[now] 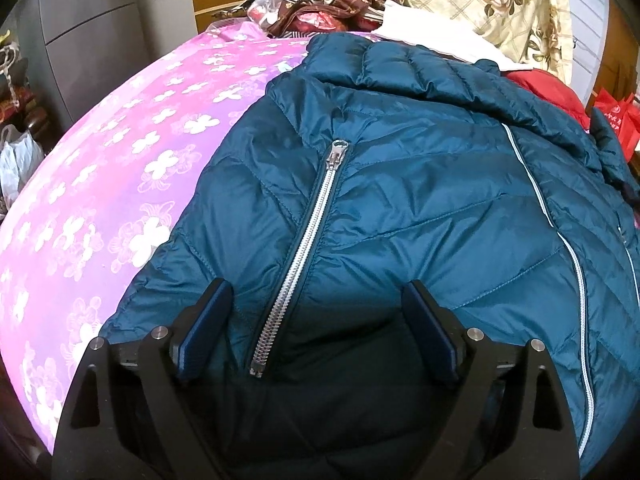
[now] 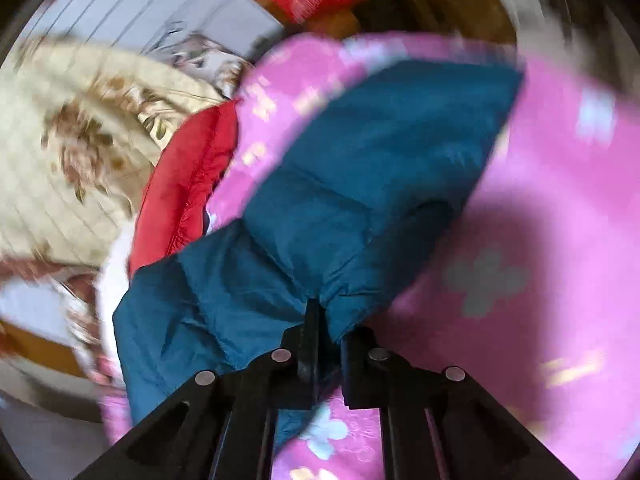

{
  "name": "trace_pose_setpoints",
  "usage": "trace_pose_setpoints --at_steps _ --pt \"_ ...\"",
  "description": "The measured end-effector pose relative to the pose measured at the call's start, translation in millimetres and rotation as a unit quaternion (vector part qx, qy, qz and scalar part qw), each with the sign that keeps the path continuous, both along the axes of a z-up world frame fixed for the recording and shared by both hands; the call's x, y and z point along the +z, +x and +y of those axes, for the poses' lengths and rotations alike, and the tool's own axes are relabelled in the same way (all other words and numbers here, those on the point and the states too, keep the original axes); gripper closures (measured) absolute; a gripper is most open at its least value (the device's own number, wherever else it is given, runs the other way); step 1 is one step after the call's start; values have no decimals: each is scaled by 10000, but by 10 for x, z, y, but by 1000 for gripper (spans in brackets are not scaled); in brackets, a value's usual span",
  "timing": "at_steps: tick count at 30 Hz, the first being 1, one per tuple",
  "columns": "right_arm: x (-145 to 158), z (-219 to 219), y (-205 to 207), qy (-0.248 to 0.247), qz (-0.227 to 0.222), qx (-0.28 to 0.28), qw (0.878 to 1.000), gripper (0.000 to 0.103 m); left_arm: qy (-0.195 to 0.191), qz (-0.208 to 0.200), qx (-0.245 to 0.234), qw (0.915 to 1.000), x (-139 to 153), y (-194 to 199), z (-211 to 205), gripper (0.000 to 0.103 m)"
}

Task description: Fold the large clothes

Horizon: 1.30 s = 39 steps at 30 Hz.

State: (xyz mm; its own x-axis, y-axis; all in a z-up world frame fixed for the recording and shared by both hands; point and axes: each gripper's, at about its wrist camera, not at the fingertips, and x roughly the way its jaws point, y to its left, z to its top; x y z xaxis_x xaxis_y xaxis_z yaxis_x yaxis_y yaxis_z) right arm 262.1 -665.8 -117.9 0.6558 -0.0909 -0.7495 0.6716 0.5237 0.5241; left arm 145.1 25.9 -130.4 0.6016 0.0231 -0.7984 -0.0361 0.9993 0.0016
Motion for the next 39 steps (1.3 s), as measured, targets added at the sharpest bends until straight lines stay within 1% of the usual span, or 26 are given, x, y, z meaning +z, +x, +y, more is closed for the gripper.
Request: trace_pose_setpoints --at_steps 1,3,5,6,8,9,10,11,14,16,17,18,19,20,21,23,24,26,27,29,31,33,34,37,38,39 --pt "134 62 13 -252 56 58 9996 96 -22 0 -1 10000 0 0 6 15" --pt "620 345 67 -949 -24 345 9949 96 -63 2 -4 10000 -1 3 19 15" --pt "1051 659 129 -1333 -269 655 9885 96 -65 1 -5 10000 0 0 22 15" --pt "1183 775 152 -1426 -365 776 9861 96 -70 0 -5 10000 0 0 23 15" --pt "1604 1299 261 -1740 -668 1304 9738 96 -106 -2 -6 9999 3 0 33 15" --pt "1698 1479 310 -1831 -737 1487 9690 96 -121 -1 -7 9999 3 -1 35 15" --pt "1856 1852 386 -1989 -861 1875 9581 96 -139 1 -10 9999 3 -3 35 15" --pt "1919 2107 443 -2038 -929 2144 9507 96 -154 2 -11 9999 4 -2 39 15" --pt "1898 3027 616 -1988 -975 3131 9235 96 -220 3 -19 9998 6 -2 54 14" --pt "1654 3633 746 -2029 -743 3645 9058 96 -261 2 -21 9997 6 -5 62 14" --pt "1515 3822 790 -1999 -609 3806 9008 95 -274 2 -19 9996 7 -6 63 14" --pt "1285 4028 851 -1903 -381 3966 8972 94 -279 2 -20 9996 7 -5 66 14" --pt "1147 4119 891 -1820 -239 4011 8975 91 -282 2 -21 9996 7 -8 66 14" --pt "857 4221 936 -1567 20 4036 9014 88 -284 1 -22 9996 7 -8 68 14" --pt "644 4238 934 -1270 159 4031 9061 86 -291 1 -23 9996 7 -10 66 14" --pt "291 4208 869 -647 327 3965 9152 74 -309 2 -25 9995 8 -12 67 14" --pt "184 4176 796 -483 337 3926 9178 66 -319 2 -27 9995 8 -12 68 14" --pt "118 4173 666 -409 256 3894 9198 61 -331 2 -32 9994 7 -14 71 13" --pt "131 4162 561 -469 226 3920 9185 57 -330 3 -33 9994 7 -16 69 13" --pt "217 4156 335 -670 158 4032 9125 57 -320 7 -34 9995 7 -12 72 13" --pt "387 4097 57 -921 56 4207 9025 57 -310 11 -36 9995 8 -13 69 13" --pt "587 3971 -154 -1184 -75 4166 9013 57 -312 11 -37 9995 8 -14 68 13" --pt "708 3866 -264 -1361 -165 4065 9033 57 -311 12 -37 9995 9 -15 67 13" --pt "1010 3444 -409 -1752 -326 3480 9204 57 -313 11 -37 9995 11 -17 66 12" --pt "1057 3259 -352 -1930 -170 3175 9282 57 -310 11 -36 9995 11 -17 66 12" --pt "1057 3161 -304 -2017 -58 3028 9314 57 -310 11 -37 9995 12 -20 62 12"
